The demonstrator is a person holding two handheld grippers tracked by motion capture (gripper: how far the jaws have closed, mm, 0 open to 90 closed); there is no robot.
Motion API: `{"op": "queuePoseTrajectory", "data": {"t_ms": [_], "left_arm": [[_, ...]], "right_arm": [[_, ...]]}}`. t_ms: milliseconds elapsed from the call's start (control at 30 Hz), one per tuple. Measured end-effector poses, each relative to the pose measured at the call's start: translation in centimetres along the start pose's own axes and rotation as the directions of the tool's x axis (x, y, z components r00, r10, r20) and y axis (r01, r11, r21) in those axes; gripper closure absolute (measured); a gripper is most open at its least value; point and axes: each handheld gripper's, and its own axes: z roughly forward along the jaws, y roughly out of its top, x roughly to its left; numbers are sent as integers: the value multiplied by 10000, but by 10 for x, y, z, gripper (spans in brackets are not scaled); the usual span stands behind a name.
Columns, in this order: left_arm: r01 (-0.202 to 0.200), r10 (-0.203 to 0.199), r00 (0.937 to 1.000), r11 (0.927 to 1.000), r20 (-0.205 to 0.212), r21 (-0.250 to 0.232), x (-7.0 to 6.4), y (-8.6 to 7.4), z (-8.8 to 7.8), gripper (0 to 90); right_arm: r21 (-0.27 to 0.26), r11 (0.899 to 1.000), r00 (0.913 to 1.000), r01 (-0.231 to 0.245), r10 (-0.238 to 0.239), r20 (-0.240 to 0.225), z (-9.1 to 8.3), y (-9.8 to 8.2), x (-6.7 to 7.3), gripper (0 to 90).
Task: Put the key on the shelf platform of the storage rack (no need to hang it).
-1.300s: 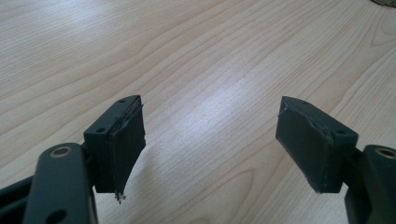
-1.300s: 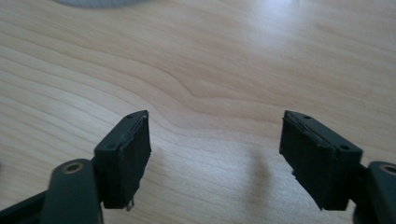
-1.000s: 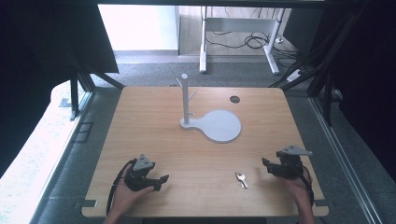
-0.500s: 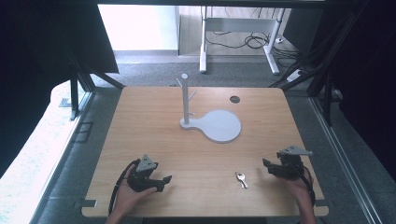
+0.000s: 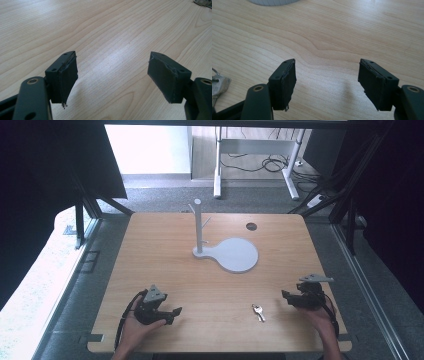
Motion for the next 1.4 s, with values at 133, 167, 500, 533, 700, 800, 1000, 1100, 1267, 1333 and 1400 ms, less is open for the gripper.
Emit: {"op": "queuePoseTrajectory", "data": {"t_ms": [133, 167, 500, 533, 700, 800, 1000, 1100, 1267, 1333, 1400], "left_arm": [[-165, 164, 9998, 9998, 140, 65, -4, 0, 1, 241], [-148, 147, 9998, 9999, 161, 80, -5, 0, 1, 241], [-175, 170, 9994, 9997, 315, 152, -9, 1, 5, 241], [-212, 206, 9993, 9996, 324, 169, -10, 1, 6, 241], [-290, 283, 9988, 9994, 388, 180, -16, 2, 7, 241], [-322, 313, 9985, 9993, 444, 196, -17, 3, 8, 241], [-322, 314, 9986, 9993, 430, 165, -16, 3, 7, 241], [-309, 302, 9986, 9994, 433, 157, -16, 3, 7, 241], [-281, 272, 9986, 9994, 457, 190, -14, 2, 7, 241], [-265, 258, 9986, 9995, 466, 147, -15, 3, 5, 241], [-245, 241, 9987, 9997, 454, 85, -14, 3, 3, 241]], "right_arm": [[353, 9989, 9995, 306, -307, 24, -4, 6, 5, 325], [401, 9987, 9995, 299, -297, -53, -6, 7, 7, 327], [1000, 9933, 9983, 580, -566, -169, -16, 16, 14, 363], [1024, 9927, 9978, 640, -621, -211, -17, 17, 15, 369], [1067, 9879, 9924, 1129, -1069, -607, -25, 27, 24, 406], [1182, 9818, 9869, 1484, -1394, -812, -29, 32, 30, 414], [1249, 9738, 9762, 1898, -1736, -1298, -33, 40, 44, 435], [1202, 9709, 9729, 2072, -1916, -1295, -32, 42, 48, 443], [959, 9617, 9568, 2568, -2389, -1656, -31, 52, 65, 448], [989, 9594, 9531, 2640, -2437, -1794, -29, 53, 68, 449], [1068, 9571, 9505, 2693, -2463, -1894, -27, 55, 71, 455]]}}
